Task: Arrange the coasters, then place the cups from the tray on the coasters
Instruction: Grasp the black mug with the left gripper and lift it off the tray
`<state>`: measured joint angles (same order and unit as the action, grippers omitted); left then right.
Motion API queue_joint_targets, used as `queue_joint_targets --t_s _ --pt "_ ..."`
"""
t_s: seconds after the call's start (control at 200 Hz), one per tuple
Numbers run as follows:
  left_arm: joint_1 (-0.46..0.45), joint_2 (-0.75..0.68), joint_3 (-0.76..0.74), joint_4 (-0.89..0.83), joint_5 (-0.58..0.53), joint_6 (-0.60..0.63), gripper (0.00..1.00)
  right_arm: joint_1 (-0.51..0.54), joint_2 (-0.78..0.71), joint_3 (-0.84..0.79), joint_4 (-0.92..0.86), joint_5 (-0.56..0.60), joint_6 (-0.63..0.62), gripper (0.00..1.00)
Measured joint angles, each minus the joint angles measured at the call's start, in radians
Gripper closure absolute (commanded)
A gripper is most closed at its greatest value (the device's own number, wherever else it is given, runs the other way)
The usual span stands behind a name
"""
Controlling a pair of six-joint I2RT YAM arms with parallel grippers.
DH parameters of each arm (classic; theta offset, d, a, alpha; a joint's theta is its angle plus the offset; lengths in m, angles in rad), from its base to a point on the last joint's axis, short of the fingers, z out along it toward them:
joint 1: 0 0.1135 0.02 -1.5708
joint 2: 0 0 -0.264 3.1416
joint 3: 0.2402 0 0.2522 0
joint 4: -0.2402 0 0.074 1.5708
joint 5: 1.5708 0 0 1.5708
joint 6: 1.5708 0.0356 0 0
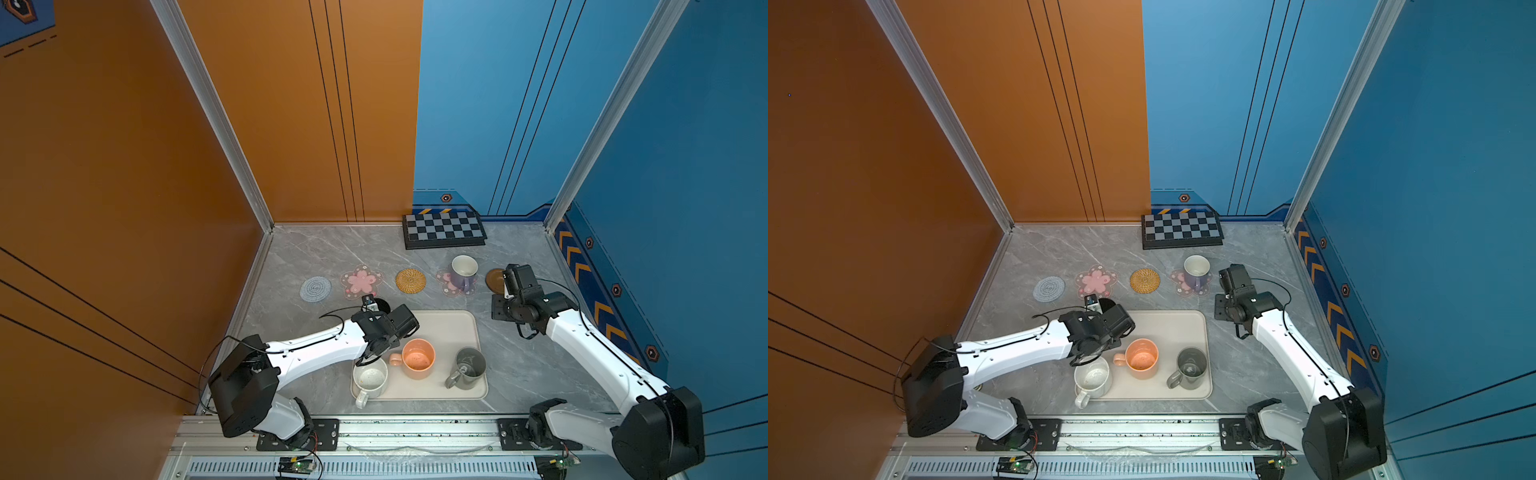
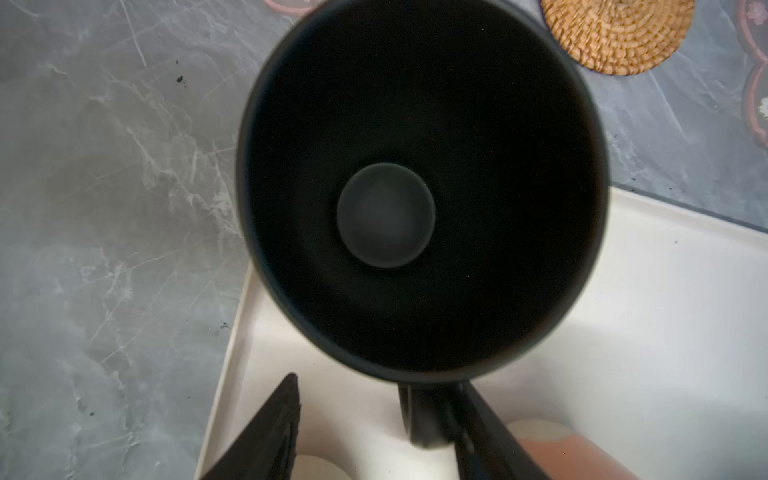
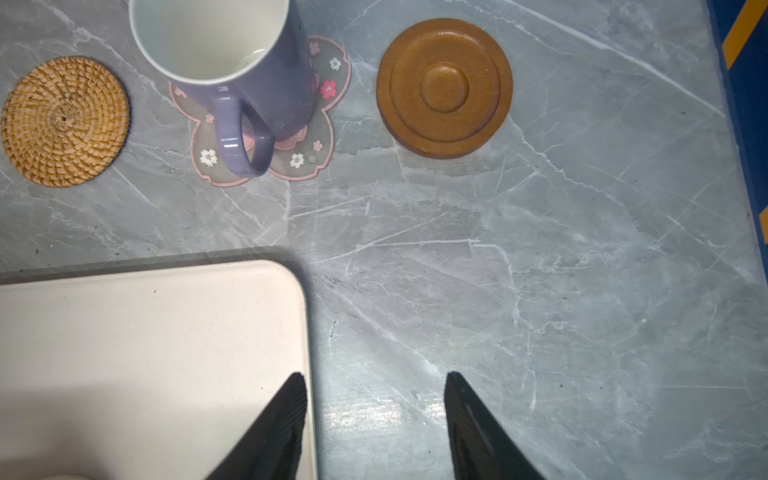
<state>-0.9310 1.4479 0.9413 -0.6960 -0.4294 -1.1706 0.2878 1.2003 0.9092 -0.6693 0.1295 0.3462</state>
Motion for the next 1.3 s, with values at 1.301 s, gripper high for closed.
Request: queue_joint_targets --t_s 1.301 --pt "0.245 -0.069 -0.108 0.156 0.311 0.641 0.41 0.066 0.014 -0.027 0.027 -0.019 0.123 0.43"
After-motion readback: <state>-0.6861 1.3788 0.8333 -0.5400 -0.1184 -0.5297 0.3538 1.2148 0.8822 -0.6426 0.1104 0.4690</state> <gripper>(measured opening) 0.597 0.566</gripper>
